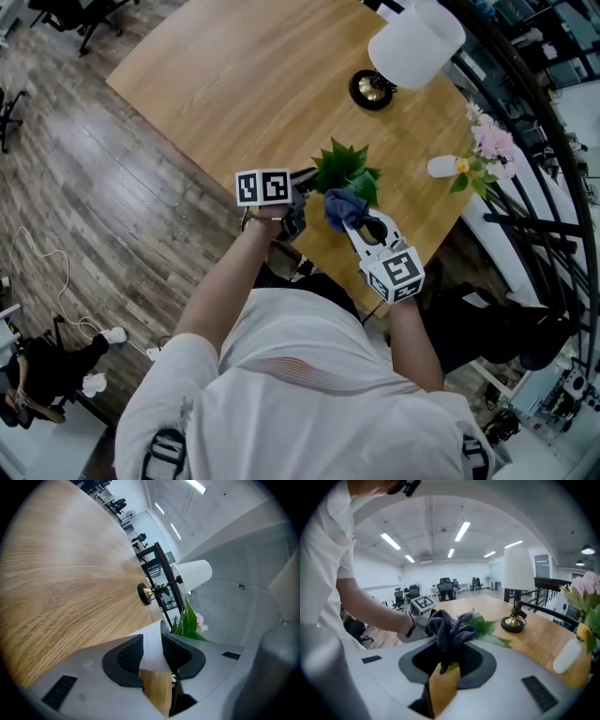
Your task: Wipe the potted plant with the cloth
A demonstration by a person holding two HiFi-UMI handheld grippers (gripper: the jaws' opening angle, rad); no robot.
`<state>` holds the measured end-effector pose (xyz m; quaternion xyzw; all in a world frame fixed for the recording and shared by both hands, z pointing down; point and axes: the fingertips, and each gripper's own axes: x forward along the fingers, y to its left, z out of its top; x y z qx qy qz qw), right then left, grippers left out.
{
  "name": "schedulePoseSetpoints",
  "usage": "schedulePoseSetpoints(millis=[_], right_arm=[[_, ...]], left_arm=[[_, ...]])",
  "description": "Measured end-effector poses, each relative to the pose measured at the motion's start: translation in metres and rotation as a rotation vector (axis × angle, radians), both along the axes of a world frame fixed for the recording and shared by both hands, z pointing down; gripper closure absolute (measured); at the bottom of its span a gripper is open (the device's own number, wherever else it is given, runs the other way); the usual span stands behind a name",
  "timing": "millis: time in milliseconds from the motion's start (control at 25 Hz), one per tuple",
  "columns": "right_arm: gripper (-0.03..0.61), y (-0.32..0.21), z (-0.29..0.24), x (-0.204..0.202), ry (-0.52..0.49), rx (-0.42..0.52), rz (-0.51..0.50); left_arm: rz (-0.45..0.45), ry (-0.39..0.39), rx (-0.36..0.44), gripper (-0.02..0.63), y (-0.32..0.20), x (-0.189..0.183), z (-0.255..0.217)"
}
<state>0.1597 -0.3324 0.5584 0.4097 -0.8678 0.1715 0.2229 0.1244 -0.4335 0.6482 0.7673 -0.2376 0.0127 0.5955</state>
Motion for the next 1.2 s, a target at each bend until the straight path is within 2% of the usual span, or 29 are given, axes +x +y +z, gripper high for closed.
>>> schedulePoseSetpoints(millis=[80,160,360,480,600,680,760,880,960,1080,1200], right_arm=[[0.442,-0.004,-0.024,-0.003,-0.103,0.061,0.024],[0.442,-0.011,-0.038,0.011,-0.180,0.080,0.109],[0.442,-0.014,-0.030,0.058,-0.149,0.033,0.268],[0.442,-0.015,-0.038,0.069,-0.160,0.041,0.323],[0.442,-0.017,-0.056,0.076,-0.182,0.084,0.341],[0.442,-0.018,-0.072,0.081,-0.180,0.124,0.346],[0.442,-0.021,-0.090,0.088,-0.167,0.167,0.359],[0.442,-0.029,-0.120,0.101,-0.131,0.240,0.394],[0.441,-0.032,-0.142,0.108,-0.108,0.297,0.418],[0.440,-0.029,-0.176,0.115,-0.077,0.386,0.447],[0.442,-0.021,-0.210,0.116,-0.060,0.467,0.459]], left_arm=[[-0.019,-0.009,0.000,0.488,-0.003,-0.004,0.001],[-0.025,-0.020,0.000,0.488,-0.004,-0.006,0.002],[-0.024,-0.037,0.018,0.499,-0.002,-0.006,-0.002],[-0.056,-0.033,0.075,0.499,-0.009,-0.017,-0.019],[-0.102,-0.073,0.150,0.499,-0.016,-0.035,-0.042],[-0.135,-0.132,0.233,0.499,-0.019,-0.050,-0.065],[-0.165,-0.216,0.359,0.526,-0.020,-0.066,-0.094],[-0.175,-0.390,0.622,0.557,-0.014,-0.083,-0.153],[-0.185,-0.477,0.773,0.575,-0.005,-0.089,-0.195],[-0.229,-0.536,0.917,0.588,0.016,-0.092,-0.249],[-0.278,-0.542,1.001,0.598,0.038,-0.088,-0.290]])
